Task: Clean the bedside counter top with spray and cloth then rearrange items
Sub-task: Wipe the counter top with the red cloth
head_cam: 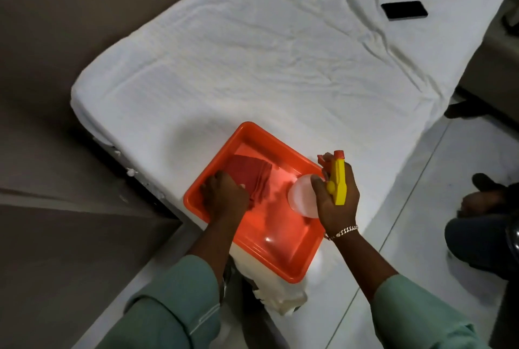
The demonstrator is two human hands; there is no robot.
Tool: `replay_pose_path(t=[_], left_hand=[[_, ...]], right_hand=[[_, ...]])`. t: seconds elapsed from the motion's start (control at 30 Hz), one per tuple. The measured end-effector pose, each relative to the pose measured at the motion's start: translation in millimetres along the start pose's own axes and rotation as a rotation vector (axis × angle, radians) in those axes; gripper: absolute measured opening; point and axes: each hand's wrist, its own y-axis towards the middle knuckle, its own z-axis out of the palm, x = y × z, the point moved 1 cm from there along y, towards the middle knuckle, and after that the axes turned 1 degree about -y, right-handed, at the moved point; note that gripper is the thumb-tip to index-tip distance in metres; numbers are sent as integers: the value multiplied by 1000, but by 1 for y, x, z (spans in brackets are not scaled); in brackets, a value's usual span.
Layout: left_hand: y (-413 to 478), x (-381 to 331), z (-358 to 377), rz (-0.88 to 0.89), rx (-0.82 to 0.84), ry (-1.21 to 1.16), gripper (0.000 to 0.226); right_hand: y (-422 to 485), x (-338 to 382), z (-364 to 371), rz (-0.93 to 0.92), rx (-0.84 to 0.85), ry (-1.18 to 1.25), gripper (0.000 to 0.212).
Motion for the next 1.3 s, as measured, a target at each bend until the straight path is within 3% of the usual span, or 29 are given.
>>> replay_pose_path(t=[0.13,0.23,0.3,0.4,0.5,0.7,0.8,0.9,1.03,1.1,1.2,1.3], left_hand=[[-1,-10,-13,-186,128,-431,55],[-18,-9,-34,-191,214,-628,55],[-33,-6,-53,-187,256,-762,46],[-64,9,-98,-147,349,-1005,19],[-102,28,-154,-90,372,-1166,26],[-172,81,-274,71,164,-1307,20],[-196,115,-334,143,-77,-1287,32],[-209,160,-389,200,-333,-1222,23],[-202,231,-445,253,-495,-930,16],[-197,269,-467,299,-561,-728,21],[-189,325,-486,344,-702,-431,29],[-172,378,-494,229,-591,-31,46]], right_hand=[[-22,2,-8,156,5,11,64],[-71,15,-21,230,-179,-53,47],[-106,37,-23,274,-208,-3,36],[-121,90,-4,419,-34,147,26],[-102,154,27,602,166,458,42],[-114,278,77,414,416,579,33],[-138,338,106,247,485,545,28],[-167,403,154,147,550,518,21],[-191,467,226,127,685,376,15],[-200,484,255,23,704,180,21],[-219,485,279,-234,600,-241,41],[-251,477,296,-487,637,-507,61]])
